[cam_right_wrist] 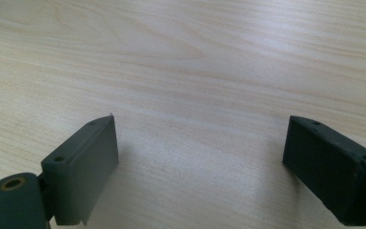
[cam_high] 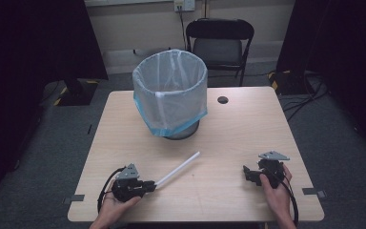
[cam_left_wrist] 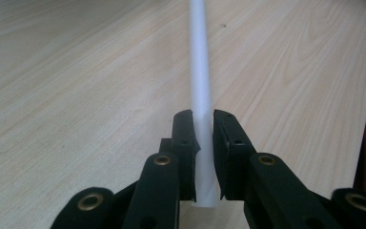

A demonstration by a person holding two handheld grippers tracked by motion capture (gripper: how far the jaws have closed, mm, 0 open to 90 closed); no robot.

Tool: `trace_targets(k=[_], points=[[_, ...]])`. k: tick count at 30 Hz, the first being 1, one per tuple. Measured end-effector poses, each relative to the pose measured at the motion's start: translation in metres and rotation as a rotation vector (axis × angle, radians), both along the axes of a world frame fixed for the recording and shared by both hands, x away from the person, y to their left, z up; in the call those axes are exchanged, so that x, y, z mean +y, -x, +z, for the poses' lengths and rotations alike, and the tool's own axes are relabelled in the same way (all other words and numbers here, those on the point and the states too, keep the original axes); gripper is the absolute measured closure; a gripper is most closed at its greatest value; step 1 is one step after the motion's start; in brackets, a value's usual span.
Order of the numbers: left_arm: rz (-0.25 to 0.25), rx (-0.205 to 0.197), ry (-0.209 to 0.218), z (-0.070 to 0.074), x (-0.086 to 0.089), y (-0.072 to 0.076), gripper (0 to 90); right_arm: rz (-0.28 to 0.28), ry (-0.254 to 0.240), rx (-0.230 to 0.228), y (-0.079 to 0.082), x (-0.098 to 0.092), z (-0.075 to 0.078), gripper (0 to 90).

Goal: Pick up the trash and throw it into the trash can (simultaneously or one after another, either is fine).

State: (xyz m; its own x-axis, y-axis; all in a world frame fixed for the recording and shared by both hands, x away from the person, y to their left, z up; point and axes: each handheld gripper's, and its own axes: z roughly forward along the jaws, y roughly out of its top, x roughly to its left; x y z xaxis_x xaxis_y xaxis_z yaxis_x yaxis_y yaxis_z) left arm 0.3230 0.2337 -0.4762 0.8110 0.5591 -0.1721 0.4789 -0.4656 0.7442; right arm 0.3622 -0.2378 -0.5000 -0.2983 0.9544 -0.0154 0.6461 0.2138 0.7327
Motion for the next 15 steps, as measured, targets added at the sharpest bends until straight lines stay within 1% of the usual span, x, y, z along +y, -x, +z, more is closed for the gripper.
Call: trace_targets(k=[3,5,7,9,10,13,14,15], points=[[0.003,-0.002,0.005,0.0011,0.0002,0.0003,80.0,0.000,0.000,0.000,0.0000,0.0000,0.0000,10.6],[0.008,-0.016,-0.004,0.0021,0.0001,0.0002,79.9,0.000,0.000,0.000,0.0000,0.0000,0.0000,10.6],[0.018,-0.013,0.010,0.0025,-0.0005,0.0002,79.9,0.000,0.000,0.000,0.0000,0.0000,0.0000,10.6],[0.015,-0.016,0.011,0.0034,-0.0003,-0.0002,79.9,0.000,0.000,0.000,0.0000,0.0000,0.0000,10.6],[0.018,-0.016,0.019,0.0042,0.0001,-0.0002,79.9,0.000,0.000,0.000,0.0000,0.0000,0.0000,10.6],[0.018,-0.030,0.039,0.0080,0.0028,-0.0007,79.9,0.000,0.000,0.000,0.0000,0.0000,0.0000,10.6],[0.018,-0.030,0.039,0.0080,0.0028,-0.0007,79.9,0.000,0.000,0.000,0.0000,0.0000,0.0000,10.6],[0.026,-0.031,0.051,0.0089,0.0032,-0.0003,79.9,0.000,0.000,0.000,0.0000,0.0000,0.0000,10.6]])
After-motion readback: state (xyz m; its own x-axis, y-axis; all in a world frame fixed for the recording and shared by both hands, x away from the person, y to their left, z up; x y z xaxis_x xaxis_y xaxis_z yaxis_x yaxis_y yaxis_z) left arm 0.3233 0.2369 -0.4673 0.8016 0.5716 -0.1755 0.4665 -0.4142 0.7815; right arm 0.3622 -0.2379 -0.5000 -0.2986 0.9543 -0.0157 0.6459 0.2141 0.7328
